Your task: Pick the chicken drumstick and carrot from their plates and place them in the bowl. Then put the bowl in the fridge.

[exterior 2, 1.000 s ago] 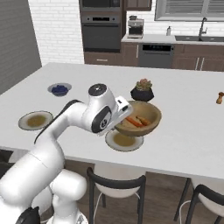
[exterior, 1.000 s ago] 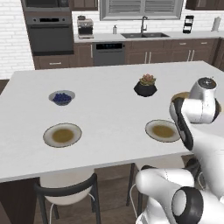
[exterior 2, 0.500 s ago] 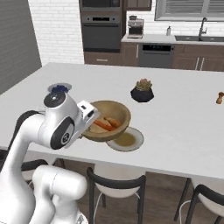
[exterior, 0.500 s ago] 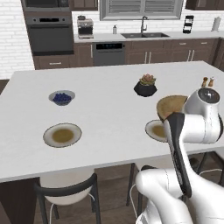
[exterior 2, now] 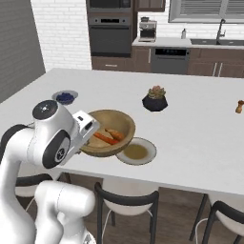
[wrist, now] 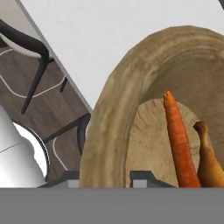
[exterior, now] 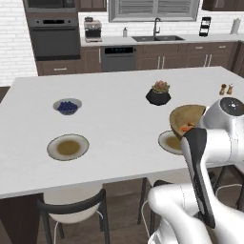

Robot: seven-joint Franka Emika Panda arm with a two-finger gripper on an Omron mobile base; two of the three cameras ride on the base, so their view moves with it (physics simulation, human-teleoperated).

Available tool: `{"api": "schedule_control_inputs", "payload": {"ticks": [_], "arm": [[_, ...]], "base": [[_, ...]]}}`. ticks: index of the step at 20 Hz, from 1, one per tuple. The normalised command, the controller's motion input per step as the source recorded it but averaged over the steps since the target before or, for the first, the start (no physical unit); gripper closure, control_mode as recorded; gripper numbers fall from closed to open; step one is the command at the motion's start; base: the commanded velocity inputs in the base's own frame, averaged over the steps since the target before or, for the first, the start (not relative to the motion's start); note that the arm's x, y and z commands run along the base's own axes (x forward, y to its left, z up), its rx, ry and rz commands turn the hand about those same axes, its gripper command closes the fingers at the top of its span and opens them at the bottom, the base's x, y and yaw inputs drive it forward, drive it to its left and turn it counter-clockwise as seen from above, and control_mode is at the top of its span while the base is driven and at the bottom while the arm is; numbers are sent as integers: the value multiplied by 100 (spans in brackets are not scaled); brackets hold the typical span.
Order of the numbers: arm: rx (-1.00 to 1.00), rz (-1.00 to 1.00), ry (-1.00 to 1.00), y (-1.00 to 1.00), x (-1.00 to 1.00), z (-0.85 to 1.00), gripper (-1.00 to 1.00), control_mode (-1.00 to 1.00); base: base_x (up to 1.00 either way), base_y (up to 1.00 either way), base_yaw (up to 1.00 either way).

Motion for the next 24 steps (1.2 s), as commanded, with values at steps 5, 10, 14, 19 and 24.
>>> {"api": "schedule_control_inputs", "payload": {"ticks": [5,10,14,19,24], "arm": [[0,0,0,0,-4,0,100,100],[0,0,0,0,0,0,100,100],[0,0,0,0,0,0,100,100],[0,0,0,0,0,0,100,100],[0,0,0,0,0,0,100,100]], "base": [[-63,0,0],[-67,-2,-30],[-19,0,-70],[-4,0,-83],[1,0,-84]]}}
